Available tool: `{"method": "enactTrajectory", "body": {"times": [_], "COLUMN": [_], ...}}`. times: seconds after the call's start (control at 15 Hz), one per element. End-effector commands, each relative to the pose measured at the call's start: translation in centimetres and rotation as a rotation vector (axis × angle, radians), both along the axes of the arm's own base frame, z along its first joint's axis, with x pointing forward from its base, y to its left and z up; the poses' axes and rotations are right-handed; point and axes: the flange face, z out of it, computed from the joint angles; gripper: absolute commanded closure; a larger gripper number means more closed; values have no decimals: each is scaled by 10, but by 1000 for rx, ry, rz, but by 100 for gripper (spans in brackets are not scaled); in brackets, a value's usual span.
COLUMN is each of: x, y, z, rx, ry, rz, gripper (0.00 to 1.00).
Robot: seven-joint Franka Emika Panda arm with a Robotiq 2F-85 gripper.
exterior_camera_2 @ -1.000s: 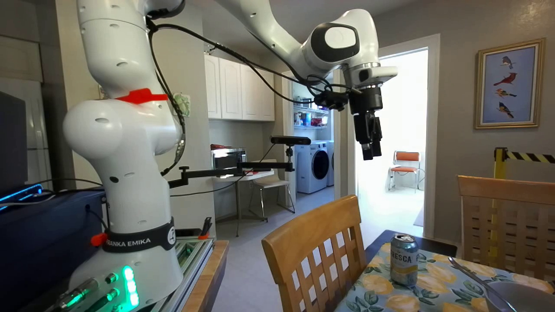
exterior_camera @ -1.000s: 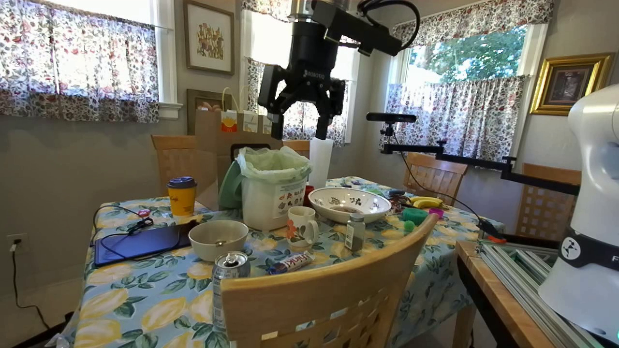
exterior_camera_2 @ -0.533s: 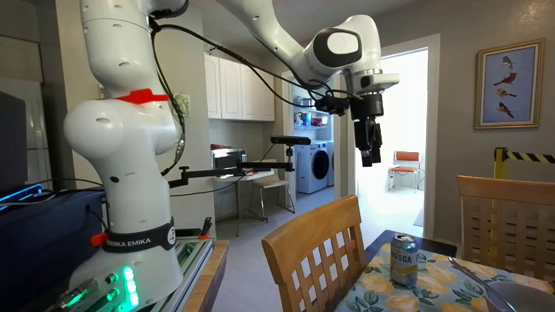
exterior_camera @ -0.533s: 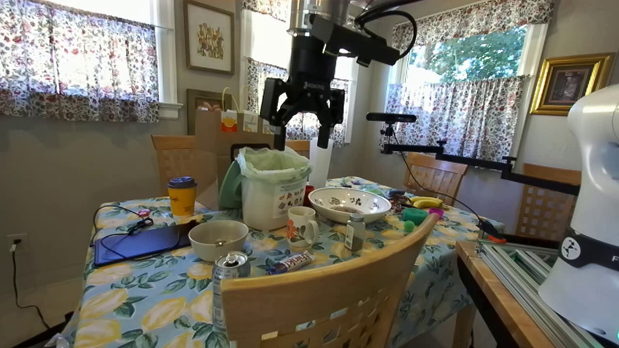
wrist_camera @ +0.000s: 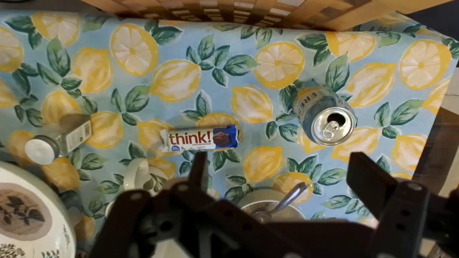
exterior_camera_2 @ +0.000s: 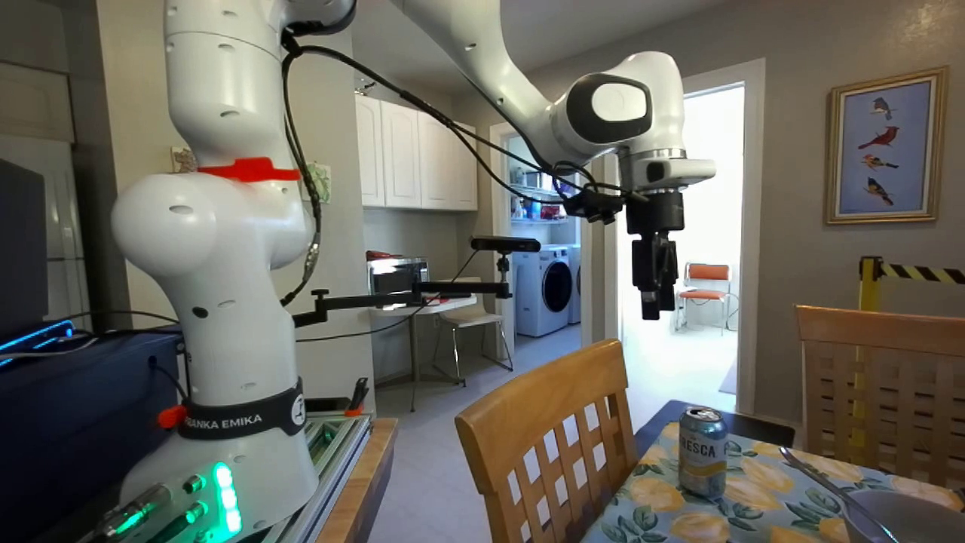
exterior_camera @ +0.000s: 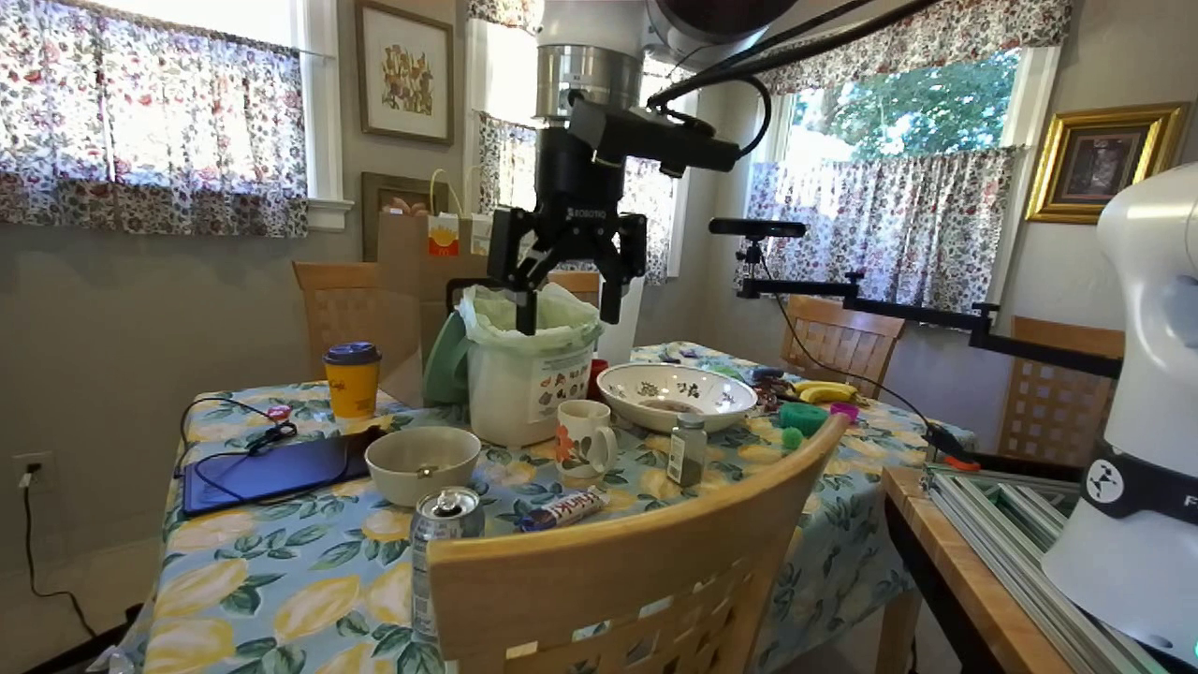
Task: Move the can to the right
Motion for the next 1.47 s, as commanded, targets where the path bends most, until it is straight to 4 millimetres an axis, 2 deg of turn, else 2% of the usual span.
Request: {"method": "enactTrajectory", "body": {"times": [0.0,0.2,0.4,0.87,1.4], "x": [25,42,55,82,87], "y": [16,36,46,36,43], "z": [-14,-28,-38,-63,-105], "rx": [27,34,37,43,58], "ry": [-7,-18,-15,-47,0], "rz": [-10,2,3,-28,-45], "gripper": [0,0,0,0,0]}}
